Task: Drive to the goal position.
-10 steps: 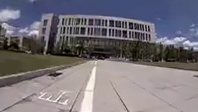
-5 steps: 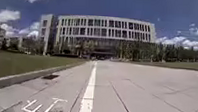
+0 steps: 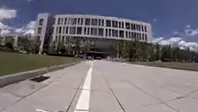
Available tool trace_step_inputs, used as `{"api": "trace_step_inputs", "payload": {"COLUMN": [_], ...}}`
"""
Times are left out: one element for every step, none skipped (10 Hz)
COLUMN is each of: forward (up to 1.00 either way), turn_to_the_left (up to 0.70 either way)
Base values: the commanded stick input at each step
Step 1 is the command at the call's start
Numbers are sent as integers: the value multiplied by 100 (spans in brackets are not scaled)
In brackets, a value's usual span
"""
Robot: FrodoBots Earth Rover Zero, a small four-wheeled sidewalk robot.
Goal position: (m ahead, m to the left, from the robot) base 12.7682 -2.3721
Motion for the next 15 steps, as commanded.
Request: {"api": "trace_step_inputs", "payload": {"forward": [70,70,70,70,70,70,70,70,70,70,70,70,70,70,70], "turn_to_the_left": [0,0,0,0,9,32,18,1,0,0,0,0,0,0,0]}}
